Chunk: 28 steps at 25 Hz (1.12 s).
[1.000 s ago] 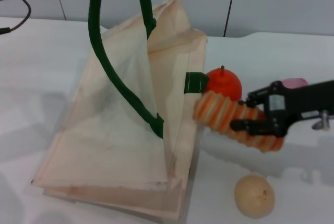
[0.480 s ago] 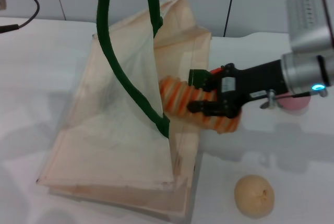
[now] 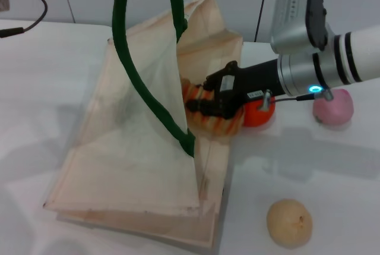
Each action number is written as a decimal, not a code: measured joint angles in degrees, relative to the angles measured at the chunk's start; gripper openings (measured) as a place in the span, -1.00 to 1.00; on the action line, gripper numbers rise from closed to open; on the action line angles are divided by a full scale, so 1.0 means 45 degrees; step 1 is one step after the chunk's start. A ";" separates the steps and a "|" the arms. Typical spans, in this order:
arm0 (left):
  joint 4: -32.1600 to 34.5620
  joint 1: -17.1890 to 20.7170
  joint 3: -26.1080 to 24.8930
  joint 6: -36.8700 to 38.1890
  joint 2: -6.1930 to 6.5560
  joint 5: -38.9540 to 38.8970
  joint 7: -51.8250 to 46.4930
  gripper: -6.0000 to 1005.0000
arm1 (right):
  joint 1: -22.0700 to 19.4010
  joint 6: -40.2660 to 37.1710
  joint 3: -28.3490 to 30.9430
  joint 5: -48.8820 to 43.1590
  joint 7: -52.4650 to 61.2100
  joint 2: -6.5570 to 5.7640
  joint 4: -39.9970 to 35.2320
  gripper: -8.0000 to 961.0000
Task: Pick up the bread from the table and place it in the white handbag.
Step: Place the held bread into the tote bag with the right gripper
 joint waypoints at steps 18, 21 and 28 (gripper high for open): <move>-0.0001 -0.0004 -0.0001 -0.0005 -0.0012 -0.0070 -0.0008 -0.74 | -0.0100 0.0225 -0.0267 0.1316 0.0109 -0.0024 0.0451 -0.39; -0.0001 -0.0005 0.0000 -0.0015 -0.0012 -0.0070 -0.0004 -0.73 | -0.0172 0.0240 -0.0273 0.1333 0.0095 -0.0058 0.0413 -0.37; -0.0001 -0.0004 0.0000 -0.0019 -0.0012 -0.0076 -0.0003 -0.73 | -0.0193 0.0242 -0.0235 0.1339 0.0091 -0.0052 0.0378 0.56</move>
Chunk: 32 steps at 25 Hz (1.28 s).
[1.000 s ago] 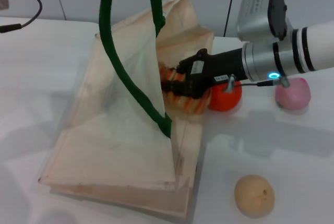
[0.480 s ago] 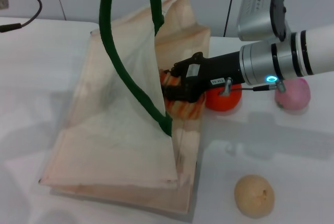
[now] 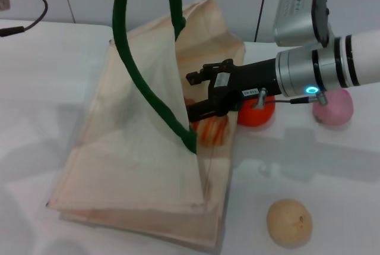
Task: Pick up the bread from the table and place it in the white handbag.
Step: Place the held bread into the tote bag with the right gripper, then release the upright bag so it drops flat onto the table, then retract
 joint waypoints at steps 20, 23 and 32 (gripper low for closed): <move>0.0000 0.0350 0.0000 -0.0444 -0.0008 -0.0013 0.0042 -0.73 | -0.3552 -0.0874 0.0258 0.2644 0.0303 -0.0114 -0.2550 0.86; 0.0000 0.0371 0.0000 -0.0486 -0.0025 0.0015 0.0039 -0.73 | -0.4381 -0.0874 0.0258 0.3795 0.0306 -0.0149 -0.3081 0.86; 0.0000 0.0411 0.0000 -0.0920 -0.0090 -0.0012 -0.0058 -0.73 | -0.5788 -0.0936 0.0510 0.7088 -0.0858 -0.0116 -0.3451 0.86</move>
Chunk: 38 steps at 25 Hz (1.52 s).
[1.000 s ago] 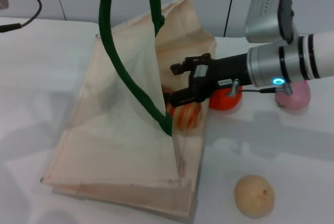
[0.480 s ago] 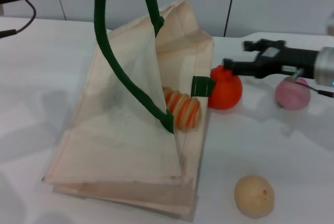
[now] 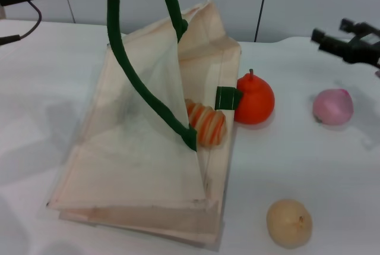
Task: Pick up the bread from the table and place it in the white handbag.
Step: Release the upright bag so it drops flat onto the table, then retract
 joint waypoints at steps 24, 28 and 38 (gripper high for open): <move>-0.0089 0.0004 -0.0009 -0.0844 -0.0104 0.0076 -0.0695 0.36 | -0.0301 -0.0048 0.0214 0.2236 -0.2018 -0.0003 0.0942 0.86; -0.0047 -0.0016 0.0000 -0.0883 -0.0095 0.0217 -0.0882 0.52 | -0.0301 -0.0057 0.0340 0.2244 -0.2024 -0.0004 0.0943 0.86; 0.0028 -0.0081 0.0002 -0.0913 -0.0103 0.0253 -0.1444 0.75 | -0.0301 -0.0067 0.0432 0.2248 -0.2032 0.0016 0.0958 0.86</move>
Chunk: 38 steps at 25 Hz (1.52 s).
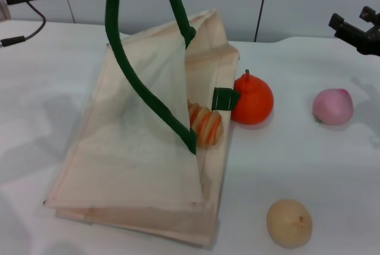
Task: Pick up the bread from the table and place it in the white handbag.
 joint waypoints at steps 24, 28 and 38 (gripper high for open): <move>0.0311 0.0976 -0.0024 -0.3156 -0.1476 -0.3144 0.6020 0.75 | 0.0038 0.0080 0.2890 0.0000 -0.3581 0.0020 0.1566 0.86; 0.0515 0.1513 -0.0050 -0.3869 -0.2224 -0.4921 0.8726 0.75 | 0.0080 0.0034 0.4538 0.0001 -0.5608 0.0032 0.2506 0.86; 0.3839 0.2644 -0.0130 -0.5019 -0.2275 -0.8750 1.1421 0.75 | -0.0132 0.0551 0.7842 0.0001 -0.9053 0.0151 0.4806 0.86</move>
